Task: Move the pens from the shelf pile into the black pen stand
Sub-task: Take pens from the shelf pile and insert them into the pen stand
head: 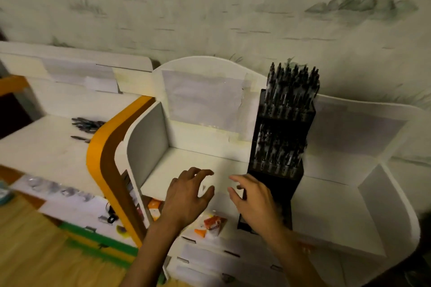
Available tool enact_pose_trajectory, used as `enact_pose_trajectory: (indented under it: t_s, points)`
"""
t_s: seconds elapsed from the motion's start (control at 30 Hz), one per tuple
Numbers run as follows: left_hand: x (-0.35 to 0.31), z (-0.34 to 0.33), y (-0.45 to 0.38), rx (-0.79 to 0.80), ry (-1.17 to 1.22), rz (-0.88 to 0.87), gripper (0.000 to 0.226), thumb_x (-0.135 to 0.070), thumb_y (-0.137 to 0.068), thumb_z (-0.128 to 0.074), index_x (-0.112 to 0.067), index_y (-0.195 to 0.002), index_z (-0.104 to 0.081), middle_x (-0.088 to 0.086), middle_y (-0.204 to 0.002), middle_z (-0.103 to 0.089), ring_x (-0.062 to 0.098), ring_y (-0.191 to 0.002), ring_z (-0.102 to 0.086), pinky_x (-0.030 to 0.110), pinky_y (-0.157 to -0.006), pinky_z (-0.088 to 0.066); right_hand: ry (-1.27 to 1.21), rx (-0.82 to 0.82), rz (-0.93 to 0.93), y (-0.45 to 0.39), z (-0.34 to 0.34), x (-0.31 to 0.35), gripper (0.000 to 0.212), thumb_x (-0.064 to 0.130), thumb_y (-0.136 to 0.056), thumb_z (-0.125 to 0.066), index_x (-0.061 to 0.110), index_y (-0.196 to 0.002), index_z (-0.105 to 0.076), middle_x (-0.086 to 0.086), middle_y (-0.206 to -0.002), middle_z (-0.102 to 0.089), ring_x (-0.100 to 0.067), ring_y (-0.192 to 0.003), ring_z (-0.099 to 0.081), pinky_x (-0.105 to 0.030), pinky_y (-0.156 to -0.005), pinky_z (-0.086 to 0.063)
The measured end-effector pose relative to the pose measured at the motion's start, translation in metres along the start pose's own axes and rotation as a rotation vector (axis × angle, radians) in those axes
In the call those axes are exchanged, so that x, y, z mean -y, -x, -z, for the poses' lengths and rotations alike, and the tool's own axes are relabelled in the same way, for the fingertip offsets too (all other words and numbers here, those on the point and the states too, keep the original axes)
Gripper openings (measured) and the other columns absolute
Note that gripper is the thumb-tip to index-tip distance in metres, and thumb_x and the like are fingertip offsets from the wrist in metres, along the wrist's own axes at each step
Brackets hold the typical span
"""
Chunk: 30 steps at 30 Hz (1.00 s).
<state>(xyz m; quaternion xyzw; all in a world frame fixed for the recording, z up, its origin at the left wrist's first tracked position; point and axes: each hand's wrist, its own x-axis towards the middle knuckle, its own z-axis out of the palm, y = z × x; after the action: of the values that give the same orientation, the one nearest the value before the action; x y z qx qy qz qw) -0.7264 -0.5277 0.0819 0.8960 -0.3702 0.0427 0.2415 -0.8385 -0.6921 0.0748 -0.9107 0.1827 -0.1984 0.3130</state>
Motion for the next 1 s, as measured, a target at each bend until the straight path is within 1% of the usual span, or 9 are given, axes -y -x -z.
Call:
enact_pose_trajectory:
  t_s: [0.13,0.23,0.4,0.47,0.57,0.67,0.8,0.9,1.0]
  points:
    - [0.028,0.026,0.016,-0.026,-0.013,0.053,0.048,-0.06,-0.092,-0.037,-0.043,-0.135,-0.049,-0.007,-0.138,-0.054,0.015,-0.123,-0.053,0.04,-0.097,-0.049,-0.005,0.035,0.071,-0.008,-0.025,0.032,0.035,0.042,-0.093,-0.06,0.03,-0.127,-0.061,0.012,-0.126,-0.059,-0.006,-0.109,-0.059,-0.026,-0.091,-0.054]
    - [0.056,0.046,0.029,-0.076,-0.018,0.078,0.045,-0.059,-0.094,-0.039,-0.043,-0.134,-0.049,-0.007,-0.134,-0.055,0.015,-0.119,-0.055,0.04,-0.092,-0.052,-0.026,0.08,0.11,-0.015,-0.046,0.065,0.035,0.044,-0.094,-0.057,0.033,-0.127,-0.058,0.016,-0.126,-0.057,-0.004,-0.112,-0.056,-0.021,-0.092,-0.052]
    - [0.116,0.088,0.051,-0.126,-0.011,0.12,0.043,-0.06,-0.092,-0.039,-0.043,-0.13,-0.051,-0.009,-0.131,-0.057,0.013,-0.119,-0.054,0.042,-0.094,-0.051,-0.065,0.124,0.134,-0.022,-0.089,0.131,0.033,0.043,-0.094,-0.057,0.035,-0.126,-0.056,0.015,-0.126,-0.057,-0.004,-0.113,-0.054,-0.024,-0.096,-0.05]
    - [0.142,0.109,0.061,-0.134,-0.009,0.13,0.046,-0.061,-0.092,-0.038,-0.042,-0.131,-0.052,-0.007,-0.132,-0.058,0.015,-0.119,-0.055,0.043,-0.093,-0.052,-0.075,0.14,0.144,-0.023,-0.109,0.159,0.034,0.042,-0.094,-0.057,0.034,-0.127,-0.057,0.014,-0.126,-0.057,-0.004,-0.114,-0.054,-0.021,-0.095,-0.049]
    - [0.185,0.14,0.075,-0.137,0.016,0.132,0.053,-0.063,-0.091,-0.032,-0.037,-0.131,-0.055,-0.005,-0.129,-0.059,0.018,-0.112,-0.058,0.044,-0.089,-0.052,-0.091,0.136,0.167,-0.024,-0.14,0.204,0.033,0.038,-0.094,-0.06,0.032,-0.126,-0.058,0.015,-0.124,-0.058,-0.002,-0.111,-0.054,-0.015,-0.09,-0.045]
    - [0.234,0.165,0.085,-0.126,0.011,0.149,0.054,-0.064,-0.09,-0.031,-0.04,-0.133,-0.053,-0.007,-0.132,-0.057,0.015,-0.114,-0.057,0.043,-0.09,-0.052,-0.117,0.112,0.194,-0.028,-0.175,0.247,0.032,0.039,-0.094,-0.06,0.034,-0.125,-0.06,0.017,-0.121,-0.058,-0.001,-0.108,-0.056,-0.019,-0.092,-0.048]
    - [0.303,0.185,0.092,-0.12,-0.007,0.151,0.045,-0.058,-0.092,-0.039,-0.042,-0.132,-0.051,-0.008,-0.13,-0.056,0.015,-0.114,-0.057,0.043,-0.087,-0.053,-0.15,0.104,0.224,-0.037,-0.228,0.289,0.03,0.037,-0.093,-0.061,0.035,-0.122,-0.061,0.017,-0.119,-0.058,-0.001,-0.105,-0.058,-0.027,-0.09,-0.054]
    - [0.347,0.199,0.092,-0.112,-0.011,0.155,0.042,-0.055,-0.093,-0.043,-0.042,-0.132,-0.05,-0.008,-0.131,-0.055,0.015,-0.113,-0.058,0.043,-0.088,-0.052,-0.17,0.107,0.226,-0.043,-0.263,0.317,0.031,0.032,-0.093,-0.062,0.031,-0.124,-0.062,0.015,-0.118,-0.059,0.0,-0.102,-0.058,-0.024,-0.087,-0.053]
    - [0.385,0.21,0.086,-0.099,-0.037,0.162,0.042,-0.055,-0.093,-0.044,-0.044,-0.133,-0.048,-0.007,-0.134,-0.055,0.017,-0.117,-0.057,0.043,-0.091,-0.053,-0.167,0.12,0.209,-0.053,-0.293,0.339,0.032,0.025,-0.094,-0.063,0.024,-0.125,-0.063,0.01,-0.117,-0.061,-0.001,-0.1,-0.059,-0.021,-0.085,-0.053]
